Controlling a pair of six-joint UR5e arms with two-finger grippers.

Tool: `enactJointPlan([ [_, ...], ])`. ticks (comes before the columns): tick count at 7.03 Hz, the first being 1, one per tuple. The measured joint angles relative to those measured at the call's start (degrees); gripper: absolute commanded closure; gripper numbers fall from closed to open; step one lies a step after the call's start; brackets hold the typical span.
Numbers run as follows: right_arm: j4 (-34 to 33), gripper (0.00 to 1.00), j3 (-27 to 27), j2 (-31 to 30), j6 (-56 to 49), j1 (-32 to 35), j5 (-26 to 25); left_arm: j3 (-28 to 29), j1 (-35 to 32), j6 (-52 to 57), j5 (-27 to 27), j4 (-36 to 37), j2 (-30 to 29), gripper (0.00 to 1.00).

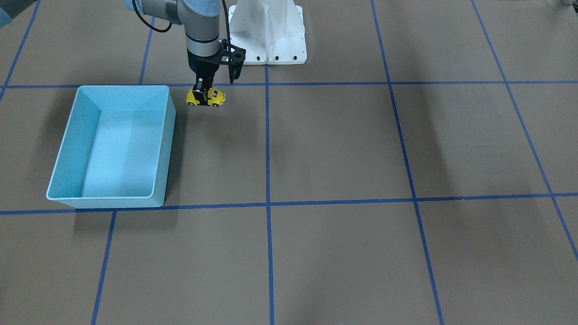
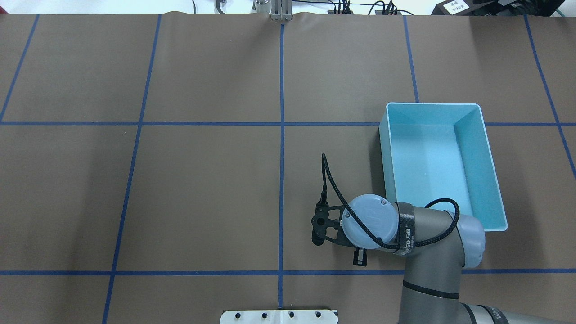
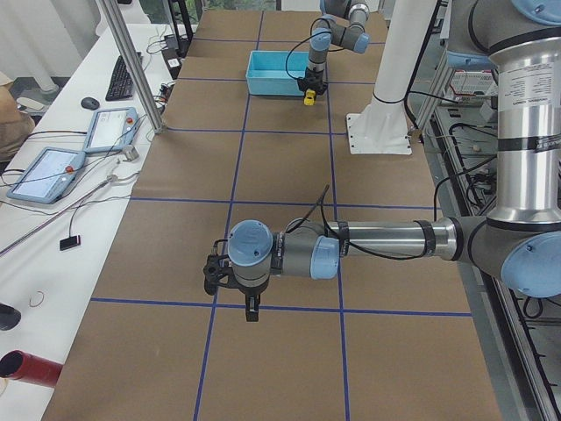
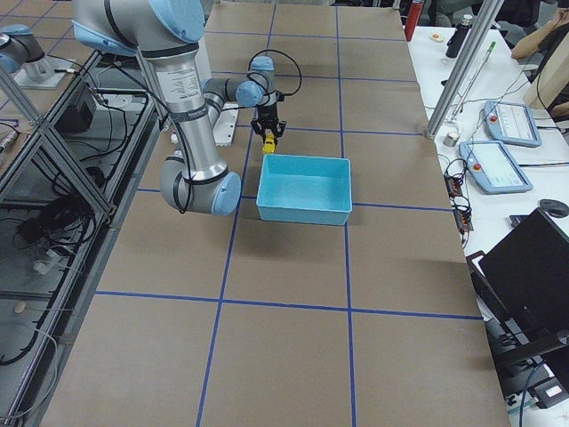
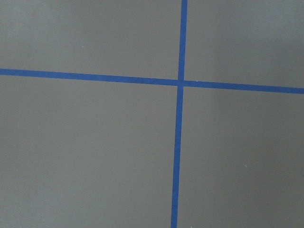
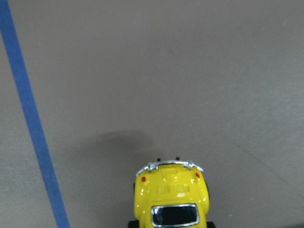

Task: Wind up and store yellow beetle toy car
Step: 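Lift the car with the right gripper and lower it into the bin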

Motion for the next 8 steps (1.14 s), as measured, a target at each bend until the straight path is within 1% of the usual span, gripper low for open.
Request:
enactJointPlan([
  [2, -6.8, 1.00, 2.2, 5.0, -2.5, 6.7, 4.7, 0.0, 0.0, 0.0, 0.0, 0.0, 0.0, 0.00],
  [3, -10.0, 1.00, 3.5, 5.7, -7.3, 10.9, 6.5, 0.0, 0.0, 0.0, 0.0, 0.0, 0.0, 0.00],
  [4, -11.8, 1.00, 4.4, 4.9, -14.2, 15.4, 8.2, 0.0, 0.0, 0.0, 0.0, 0.0, 0.0, 0.00],
  [5, -12.3, 1.00, 5.0, 2.7, -21.7, 19.7, 10.1, 0.0, 0.0, 0.0, 0.0, 0.0, 0.0, 0.00],
  [6, -11.4, 1.00, 5.1, -0.9, -27.9, 22.6, 11.7, 0.0, 0.0, 0.0, 0.0, 0.0, 0.0, 0.00],
  [7, -8.4, 1.00, 4.2, -5.1, -31.8, 23.9, 12.3, 0.0, 0.0, 0.0, 0.0, 0.0, 0.0, 0.00],
  [8, -3.4, 1.00, 1.5, -8.4, -33.0, 24.3, 12.6, 0.0, 0.0, 0.0, 0.0, 0.0, 0.0, 0.00],
])
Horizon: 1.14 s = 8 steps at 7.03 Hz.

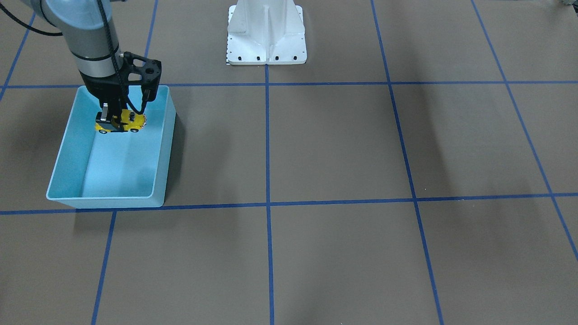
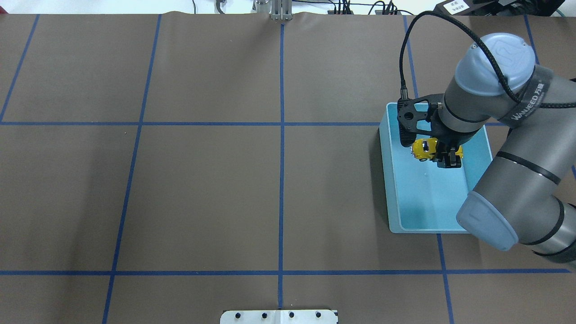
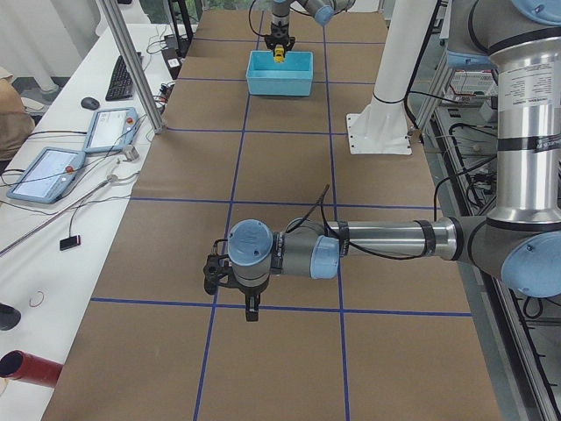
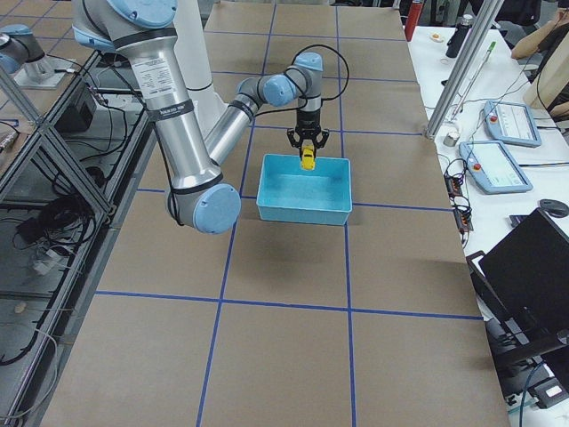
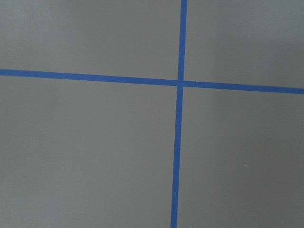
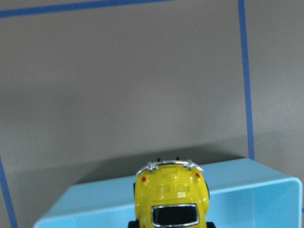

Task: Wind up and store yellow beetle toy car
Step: 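Lift the car with the right gripper and lower it into the bin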

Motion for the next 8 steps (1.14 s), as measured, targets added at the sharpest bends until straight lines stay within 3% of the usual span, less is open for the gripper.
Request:
enactJointPlan([
  [2, 10.0, 1.00, -7.1, -3.2, 0.9, -0.2, 0.3, 0.0, 0.0, 0.0, 0.0, 0.0, 0.0, 0.00],
  [4, 14.6, 1.00, -11.3, -3.4, 3.4, -2.7, 0.2, 0.0, 0.0, 0.0, 0.0, 0.0, 0.0, 0.00],
  [5, 15.6, 0.80, -12.4, -3.5, 5.6, -4.0, 0.1, 0.0, 0.0, 0.0, 0.0, 0.0, 0.0, 0.00],
  [6, 16.4, 0.01, -12.9, -3.7, 7.2, -5.1, 0.0, 0.0, 0.0, 0.0, 0.0, 0.0, 0.0, 0.00],
  [8, 18.5, 0.00, -12.5, -4.9, 8.1, -5.6, 0.1, 0.0, 0.0, 0.0, 0.0, 0.0, -0.1, 0.00],
])
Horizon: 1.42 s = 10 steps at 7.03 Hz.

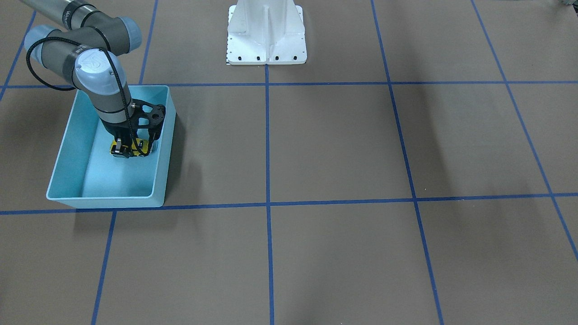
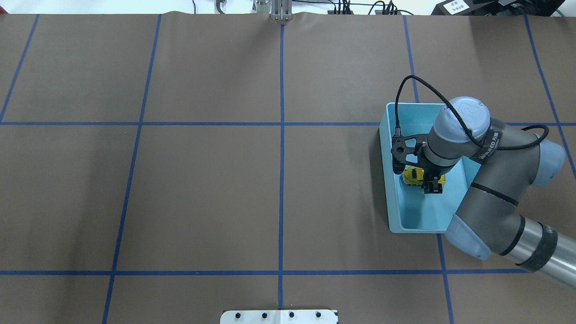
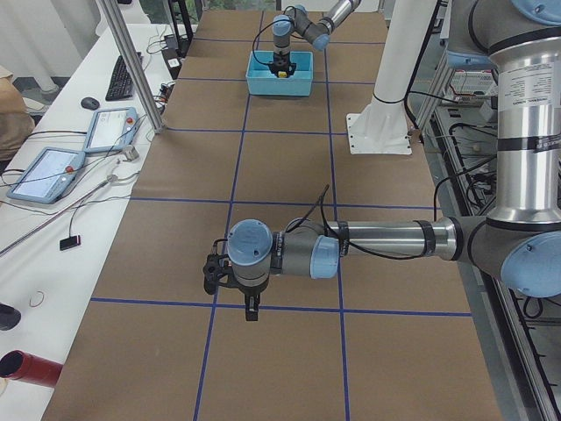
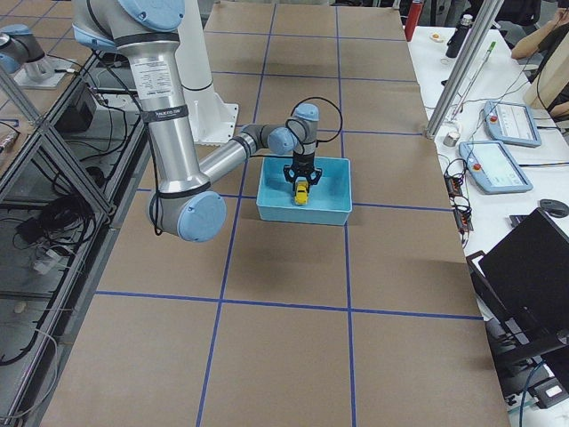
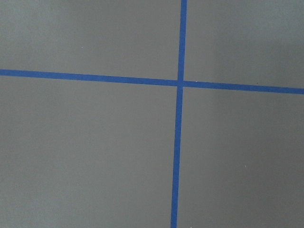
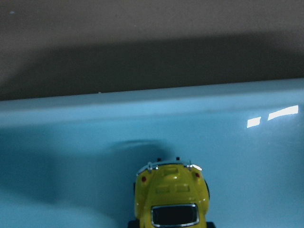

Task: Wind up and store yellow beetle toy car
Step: 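Lift the car with the right gripper and lower it into the bin, then open the right gripper and withdraw it from the bin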

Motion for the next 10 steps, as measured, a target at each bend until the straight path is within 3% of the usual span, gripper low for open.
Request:
enactJointPlan([
  [3, 0.1, 0.00, 4.2, -0.8, 0.4, 2.2, 1.1, 0.0, 0.0, 0.0, 0.0, 0.0, 0.0, 0.00],
  [5, -5.4, 0.00, 11.0, -0.9, 1.1, 8.2, 5.1, 0.0, 0.0, 0.0, 0.0, 0.0, -0.1, 0.00],
  [8, -11.3, 0.00, 14.7, -1.2, 10.0, 23.6, 14.4, 0.0, 0.0, 0.0, 0.0, 0.0, 0.0, 0.00],
  [10, -17.7, 0.00, 14.3, -1.9, 17.2, 34.2, 17.1, -0.2, 0.0, 0.0, -0.1, 0.0, 0.0, 0.00],
])
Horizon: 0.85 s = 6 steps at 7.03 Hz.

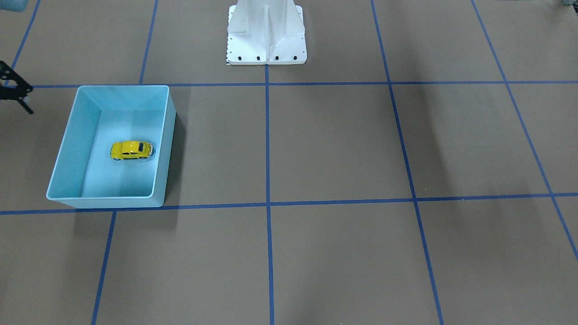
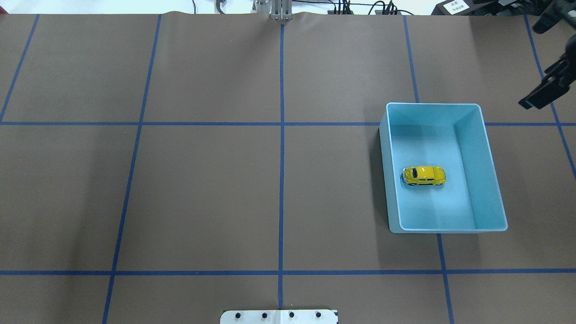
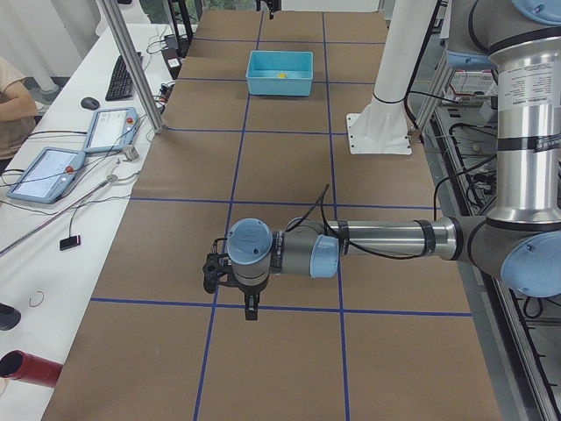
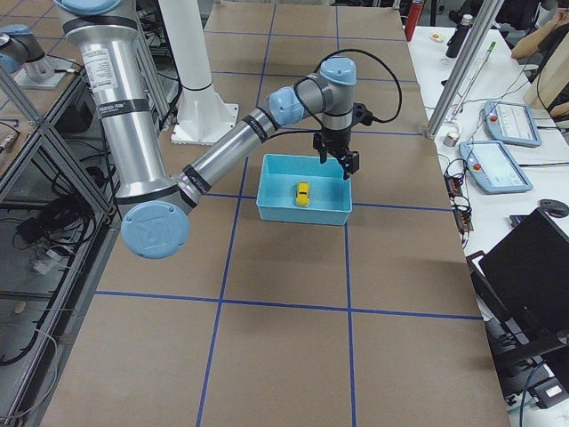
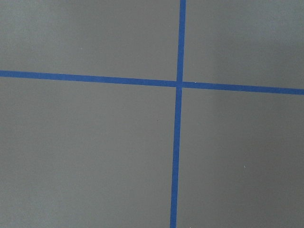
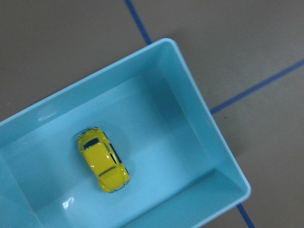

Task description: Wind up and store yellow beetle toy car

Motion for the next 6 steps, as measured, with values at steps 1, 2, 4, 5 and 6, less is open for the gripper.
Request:
enactJointPlan([
  [1, -1.4, 0.00, -1.0, -1.2, 6.5, 3.2, 1.0, 0.0, 0.0, 0.0, 0.0, 0.0, 0.0, 0.00],
  [2, -1.7, 0.00, -2.6, -3.0, 13.2, 5.2, 1.6, -0.1, 0.0, 0.0, 0.0, -0.1, -0.1, 0.00],
  [4, -1.1, 0.00, -8.2, -5.6, 19.6, 8.0, 4.2, 0.0, 0.0, 0.0, 0.0, -0.1, -0.1, 0.00],
  [5, 1.6, 0.00, -11.6, -6.8, 20.1, 9.2, 5.2, 0.0, 0.0, 0.0, 0.1, -0.1, -0.1, 0.00],
  [6, 7.8, 0.00, -15.5, -8.9, 20.4, 10.6, 6.2, 0.0, 0.0, 0.0, 0.1, -0.1, -0.1, 0.00],
])
